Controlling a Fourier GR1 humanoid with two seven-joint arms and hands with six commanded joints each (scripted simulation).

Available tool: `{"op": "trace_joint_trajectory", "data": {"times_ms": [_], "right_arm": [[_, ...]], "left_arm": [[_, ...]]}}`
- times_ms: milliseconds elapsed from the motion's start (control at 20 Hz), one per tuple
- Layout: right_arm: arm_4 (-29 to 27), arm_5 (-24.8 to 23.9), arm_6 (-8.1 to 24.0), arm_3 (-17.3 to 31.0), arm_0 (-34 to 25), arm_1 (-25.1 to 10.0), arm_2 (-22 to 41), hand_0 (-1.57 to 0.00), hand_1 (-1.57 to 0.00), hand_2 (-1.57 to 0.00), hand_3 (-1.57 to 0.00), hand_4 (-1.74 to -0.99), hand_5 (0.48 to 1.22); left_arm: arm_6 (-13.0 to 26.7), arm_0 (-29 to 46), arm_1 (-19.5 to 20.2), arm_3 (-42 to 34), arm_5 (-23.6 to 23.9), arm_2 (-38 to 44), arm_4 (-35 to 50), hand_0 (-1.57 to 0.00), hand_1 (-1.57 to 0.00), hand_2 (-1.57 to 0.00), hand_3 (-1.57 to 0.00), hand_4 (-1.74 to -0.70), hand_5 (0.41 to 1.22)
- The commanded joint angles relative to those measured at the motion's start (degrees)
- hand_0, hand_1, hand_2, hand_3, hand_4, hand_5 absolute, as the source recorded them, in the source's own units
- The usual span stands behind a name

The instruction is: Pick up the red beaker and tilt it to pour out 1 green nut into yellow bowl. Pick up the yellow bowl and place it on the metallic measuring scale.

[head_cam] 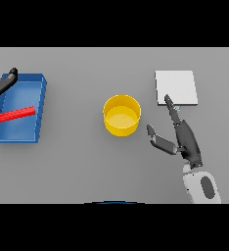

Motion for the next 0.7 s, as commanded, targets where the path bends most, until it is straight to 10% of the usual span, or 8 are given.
{"op": "trace_joint_trajectory", "data": {"times_ms": [0,250,650], "right_arm": [[0.9,1.5,0.1,-0.4,-0.6,-1.3,0.9,0.0,0.0,0.0,0.0,-1.137,0.717],[12.7,8.9,3.4,3.5,-11.2,-11.1,7.6,0.0,0.0,0.0,0.0,-1.216,0.704],[26.6,18.9,-3.2,10.8,-26.8,-18.6,20.1,0.0,0.0,0.0,0.0,-1.213,0.705]], "left_arm": [[0.3,-0.1,0.1,-0.5,0.4,0.1,0.0,-0.03,-0.02,-0.02,-0.02,-0.71,0.685],[-1.5,-0.1,-0.8,-0.7,0.7,0.5,0.7,-0.01,-0.01,-0.01,-0.01,-0.72,0.667],[-1.5,0.7,-0.3,-1.6,-0.2,0.5,1.5,0.0,0.0,0.0,0.0,-0.71,0.682]]}}
